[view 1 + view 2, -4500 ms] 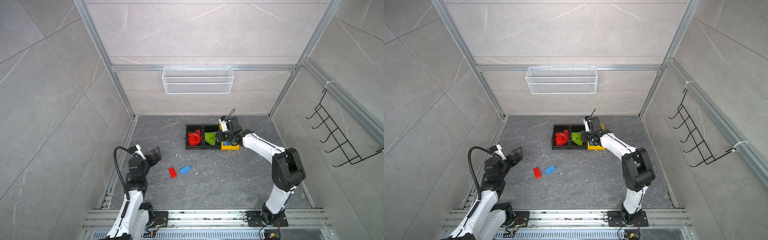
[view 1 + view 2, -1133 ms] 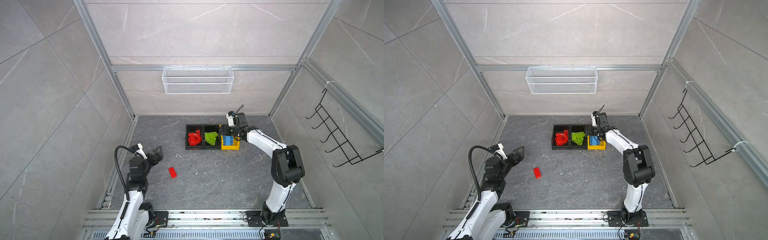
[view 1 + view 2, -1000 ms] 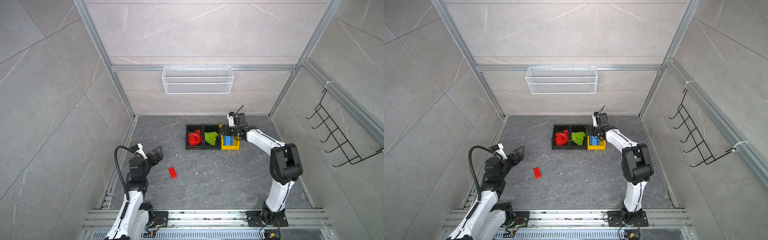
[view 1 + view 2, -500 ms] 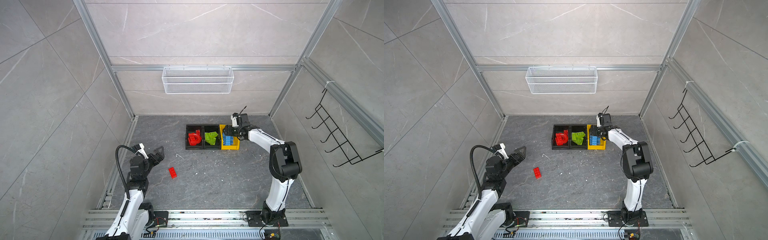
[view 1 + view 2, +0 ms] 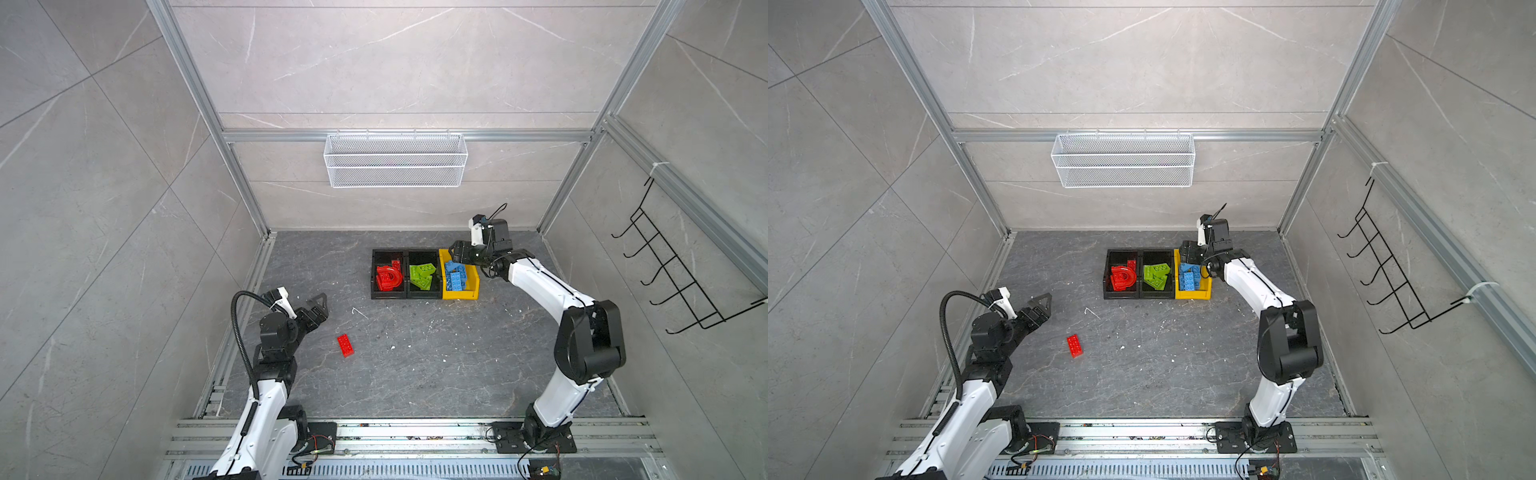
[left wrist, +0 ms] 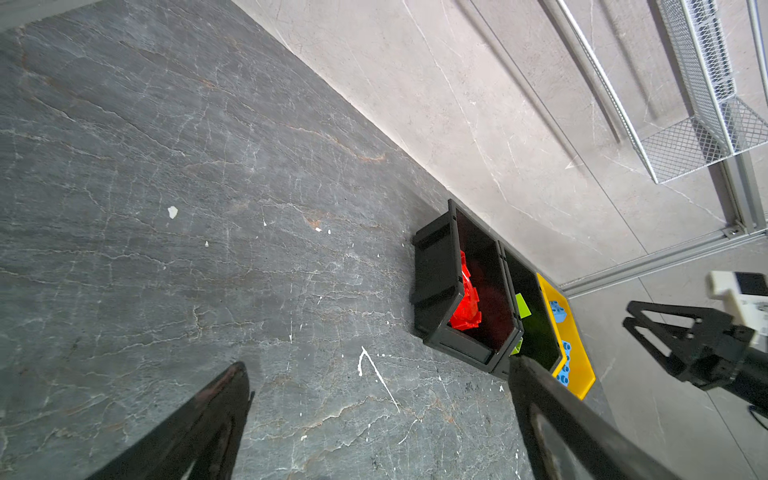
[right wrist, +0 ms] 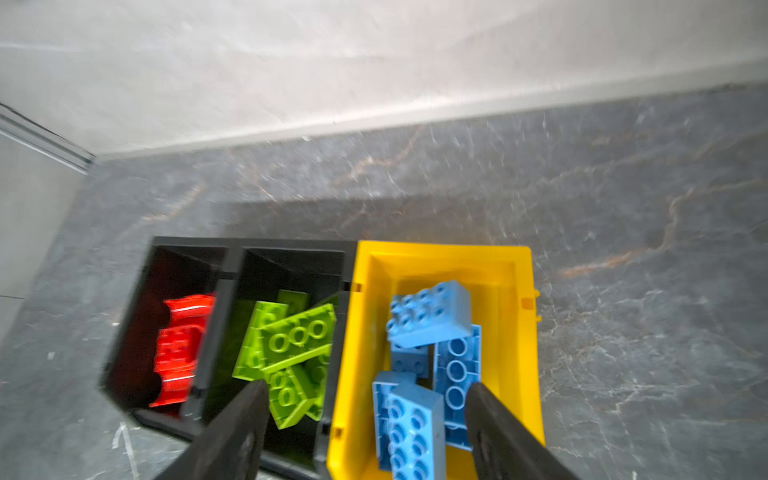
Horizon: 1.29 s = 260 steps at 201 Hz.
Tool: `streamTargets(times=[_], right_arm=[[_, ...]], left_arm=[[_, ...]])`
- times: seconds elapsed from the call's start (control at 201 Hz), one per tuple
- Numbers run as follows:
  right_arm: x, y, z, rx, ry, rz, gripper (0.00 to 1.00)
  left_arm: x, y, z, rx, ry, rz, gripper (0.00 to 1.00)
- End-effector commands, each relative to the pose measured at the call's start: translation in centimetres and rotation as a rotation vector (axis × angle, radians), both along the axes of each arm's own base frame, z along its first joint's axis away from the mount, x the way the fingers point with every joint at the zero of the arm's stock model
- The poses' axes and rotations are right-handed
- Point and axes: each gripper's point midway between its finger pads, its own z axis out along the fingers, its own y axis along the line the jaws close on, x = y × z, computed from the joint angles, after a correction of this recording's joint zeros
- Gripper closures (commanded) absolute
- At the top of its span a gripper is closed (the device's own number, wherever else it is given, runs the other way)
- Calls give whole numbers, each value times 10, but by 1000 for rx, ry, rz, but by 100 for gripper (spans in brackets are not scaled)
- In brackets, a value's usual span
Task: Sort the legos into containers by color
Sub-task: 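Move the right gripper to the red 2x4 brick and grasp it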
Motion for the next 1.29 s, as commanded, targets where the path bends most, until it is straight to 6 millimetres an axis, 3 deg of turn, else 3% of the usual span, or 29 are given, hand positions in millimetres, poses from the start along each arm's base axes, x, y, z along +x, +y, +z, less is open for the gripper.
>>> streamTargets(times=[0.0,0.134,0.309,0.408,0.528,0.766,1.1,1.289], right_arm=[[-46,48,5,-93,-11,118,25],[-111,134,-2,-76,-3,307,32],[-195,236,-36,-136,-3,491,37],[-227,283,-61,-171,15,565,38],[-243,318,-99,-213,54,611,39],[-247,345,-142,-222,128,627,41],[-245,353,-174,-305,163,626,42],[-241,348,-190,-376,183,609,47]], left_arm=[[2,7,20,45,-46,34,0],[-2,23,12,79,-7,123,0],[-8,38,5,99,26,206,0],[-9,42,1,100,41,232,0],[-10,46,-3,102,63,254,0],[-12,48,-2,102,61,267,0],[-11,48,-4,102,63,267,0],[-11,48,-3,101,62,267,0]])
